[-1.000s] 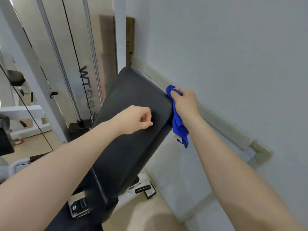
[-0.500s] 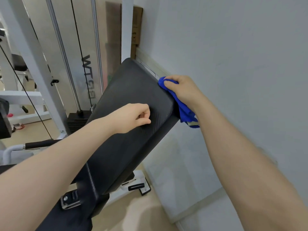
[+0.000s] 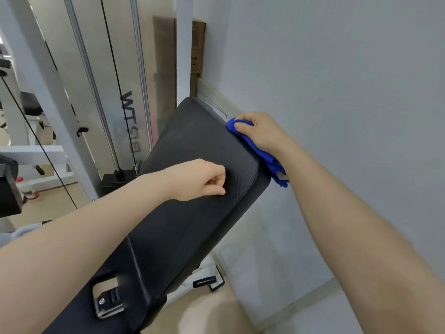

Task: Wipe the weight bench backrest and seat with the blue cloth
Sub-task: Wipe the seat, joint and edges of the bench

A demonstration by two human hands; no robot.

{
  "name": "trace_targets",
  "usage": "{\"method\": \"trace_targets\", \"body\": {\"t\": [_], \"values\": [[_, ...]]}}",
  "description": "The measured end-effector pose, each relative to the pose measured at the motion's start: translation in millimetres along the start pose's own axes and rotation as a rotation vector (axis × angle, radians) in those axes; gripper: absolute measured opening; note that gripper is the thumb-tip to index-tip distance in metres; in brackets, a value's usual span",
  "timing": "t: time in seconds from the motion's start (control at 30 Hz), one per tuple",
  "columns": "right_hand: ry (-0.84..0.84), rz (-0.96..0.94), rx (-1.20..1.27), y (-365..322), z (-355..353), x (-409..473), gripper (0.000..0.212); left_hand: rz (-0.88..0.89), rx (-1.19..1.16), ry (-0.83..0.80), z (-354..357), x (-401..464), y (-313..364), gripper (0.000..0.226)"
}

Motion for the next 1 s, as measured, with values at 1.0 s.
{"method": "trace_targets", "body": {"t": [1.0], "values": [[-0.066,-0.254,0.051,-4,10,41,0.015,-0.105,-0.092,0.292,-48,33,-66,0.060]]}}
Point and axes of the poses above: each hand's wrist, its own x-axis towards the middle knuckle, its own z-axis out of the palm, y = z × x, the point moved 4 cm from there along x, towards the middle knuckle, and after that the axes turned 9 degrees about z, right-handed, at the moved point
